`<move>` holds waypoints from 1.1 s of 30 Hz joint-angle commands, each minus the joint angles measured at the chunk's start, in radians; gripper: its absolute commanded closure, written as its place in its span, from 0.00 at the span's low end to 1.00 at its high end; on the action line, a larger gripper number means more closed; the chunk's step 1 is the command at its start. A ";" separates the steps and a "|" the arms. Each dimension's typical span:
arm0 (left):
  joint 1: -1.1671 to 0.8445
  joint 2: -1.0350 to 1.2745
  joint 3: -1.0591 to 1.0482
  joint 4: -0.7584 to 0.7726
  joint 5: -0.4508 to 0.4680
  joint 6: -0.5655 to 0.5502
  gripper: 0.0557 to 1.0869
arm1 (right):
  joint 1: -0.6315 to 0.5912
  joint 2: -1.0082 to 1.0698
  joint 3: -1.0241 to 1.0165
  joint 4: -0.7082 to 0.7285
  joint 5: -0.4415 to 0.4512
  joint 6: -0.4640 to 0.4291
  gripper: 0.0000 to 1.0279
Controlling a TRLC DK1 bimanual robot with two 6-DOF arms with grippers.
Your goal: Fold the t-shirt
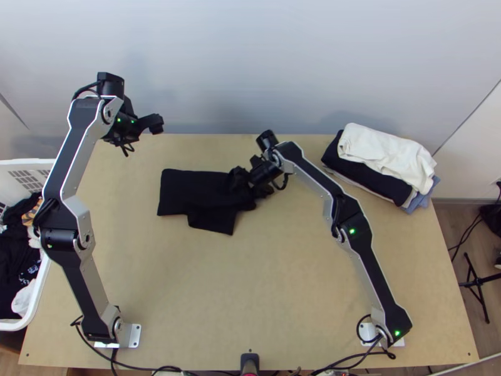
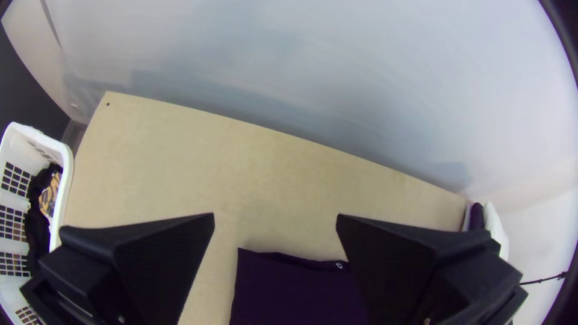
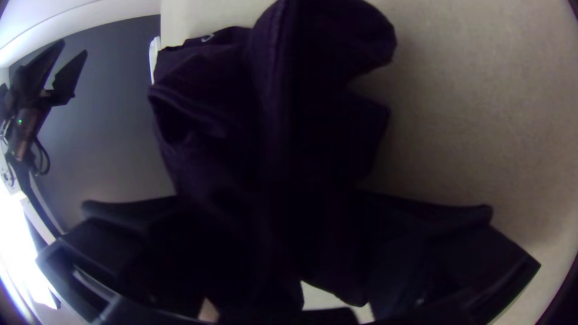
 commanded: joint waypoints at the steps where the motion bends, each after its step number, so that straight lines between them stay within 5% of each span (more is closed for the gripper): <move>1: -0.008 0.000 0.004 -0.011 -0.009 -0.005 0.05 | -0.008 -0.058 -0.028 0.030 0.033 -0.008 0.97; 14: 0.007 -0.005 0.010 -0.018 -0.007 -0.005 0.05 | -0.192 -0.428 -0.128 0.035 0.053 -0.068 0.97; 33: 0.009 -0.007 0.004 -0.024 -0.009 -0.003 0.05 | -0.559 -0.529 0.017 0.262 0.041 -0.032 0.97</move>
